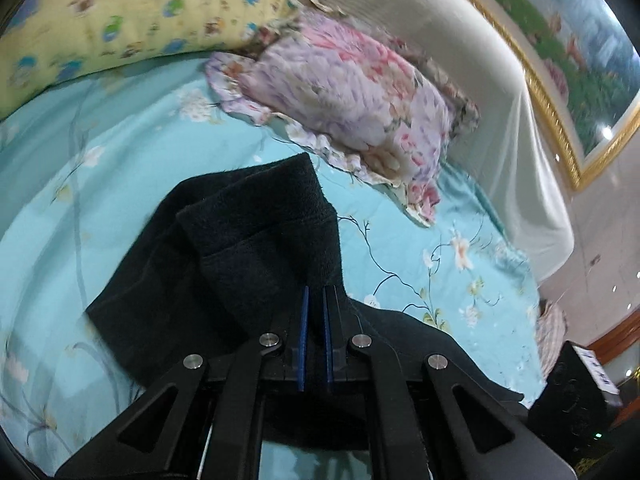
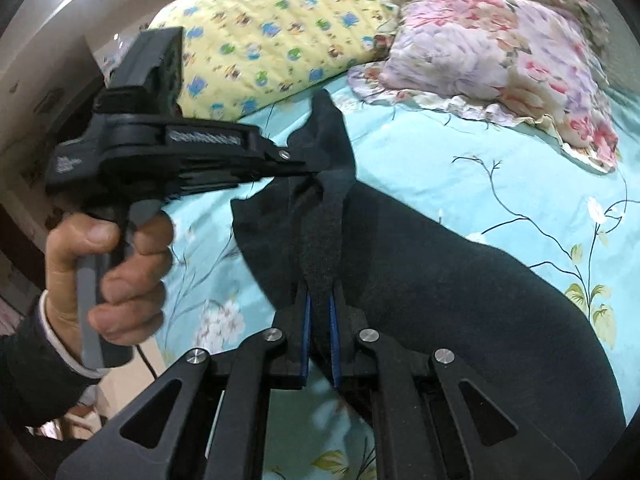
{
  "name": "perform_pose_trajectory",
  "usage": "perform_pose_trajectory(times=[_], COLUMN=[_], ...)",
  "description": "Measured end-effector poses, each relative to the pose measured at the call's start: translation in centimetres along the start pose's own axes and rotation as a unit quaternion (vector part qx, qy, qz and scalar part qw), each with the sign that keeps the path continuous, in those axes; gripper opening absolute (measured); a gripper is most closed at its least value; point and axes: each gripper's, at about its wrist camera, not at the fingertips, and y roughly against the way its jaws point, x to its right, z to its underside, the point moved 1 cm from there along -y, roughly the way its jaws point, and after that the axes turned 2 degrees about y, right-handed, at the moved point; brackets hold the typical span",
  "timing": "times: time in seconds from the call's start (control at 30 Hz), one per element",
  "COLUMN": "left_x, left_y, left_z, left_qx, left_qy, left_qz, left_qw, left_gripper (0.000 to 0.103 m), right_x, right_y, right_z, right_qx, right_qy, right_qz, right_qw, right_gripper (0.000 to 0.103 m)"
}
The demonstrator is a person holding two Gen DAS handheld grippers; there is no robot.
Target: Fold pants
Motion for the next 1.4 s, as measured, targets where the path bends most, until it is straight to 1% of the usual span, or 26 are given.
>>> perform_pose_trajectory(times=[0.13, 0.23, 0.4, 0.67, 0.8, 0.9, 0.93, 0.97, 1.0, 1.07, 1.1, 1.13, 1.17, 1.23, 1.3, 1.4], left_x=[-2.1, -3.6, -5.3, -7.0, -7.6, -8.0, -8.1, -8.2, -8.3, -8.3, -8.4, -8.4, -8.4, -8.2, -8.3, -8.1], left_y=[1.2, 1.5, 1.6, 1.3, 1.5, 1.8, 2.0, 2.1, 2.4, 2.9, 3.2, 3.5, 3.8, 4.4, 4.9, 5.1], left_z=[1.1, 1.9, 3.2, 4.7, 5.0, 5.0, 5.0, 5.1, 5.1, 5.2, 5.3, 5.3, 5.4, 5.3, 5.2, 5.0], left_qx=[0.013, 0.009, 0.001, -0.014, -0.014, -0.011, -0.011, -0.011, -0.008, -0.007, -0.008, -0.007, -0.003, 0.001, 0.007, 0.007], left_qy=[0.019, 0.032, 0.042, 0.056, 0.061, 0.064, 0.065, 0.065, 0.067, 0.067, 0.068, 0.069, 0.070, 0.070, 0.071, 0.073], left_qz=[0.012, 0.014, 0.010, 0.009, 0.007, 0.001, -0.001, 0.000, 0.001, -0.004, -0.004, -0.003, -0.003, -0.006, -0.006, -0.007], left_qw=[0.9997, 0.9994, 0.9991, 0.9983, 0.9980, 0.9979, 0.9979, 0.9978, 0.9977, 0.9977, 0.9976, 0.9976, 0.9976, 0.9976, 0.9974, 0.9973], left_gripper=[0.005, 0.005, 0.005, 0.006, 0.006, 0.004, 0.004, 0.004, 0.005, 0.016, 0.026, 0.033, 0.037, 0.054, 0.058, 0.069], right_x=[0.2, 0.2, -0.4, -0.8, -0.8, -0.8, -0.7, -0.7, -0.6, -0.4, -0.4, -0.3, -0.3, -0.2, -0.2, 0.1], right_y=[-1.5, -2.5, -3.6, -4.6, -4.6, -4.7, -4.7, -4.7, -4.7, -4.5, -4.4, -4.4, -4.3, -3.9, -3.4, -2.4], right_z=[0.0, 0.2, 0.9, 1.3, 1.4, 1.4, 1.4, 1.3, 1.3, 1.5, 1.6, 1.7, 1.7, 1.9, 2.1, 2.2], right_qx=[-0.010, -0.016, -0.031, -0.053, -0.054, -0.056, -0.056, -0.057, -0.058, -0.059, -0.059, -0.059, -0.059, -0.056, -0.051, -0.041], right_qy=[-0.002, -0.006, 0.005, 0.014, 0.011, 0.010, 0.008, 0.005, 0.000, -0.008, -0.015, -0.020, -0.025, -0.033, -0.042, -0.058], right_qz=[0.006, 0.010, 0.020, 0.037, 0.042, 0.046, 0.046, 0.041, 0.036, 0.024, 0.016, 0.013, 0.011, 0.004, -0.004, -0.011], right_qw=[1.000, 1.000, 0.999, 0.998, 0.998, 0.997, 0.997, 0.998, 0.998, 0.998, 0.998, 0.998, 0.998, 0.998, 0.998, 0.997], right_gripper=[0.009, 0.009, 0.009, 0.009, 0.009, 0.009, 0.009, 0.012, 0.012, 0.014, 0.014, 0.014, 0.015, 0.016, 0.017, 0.024])
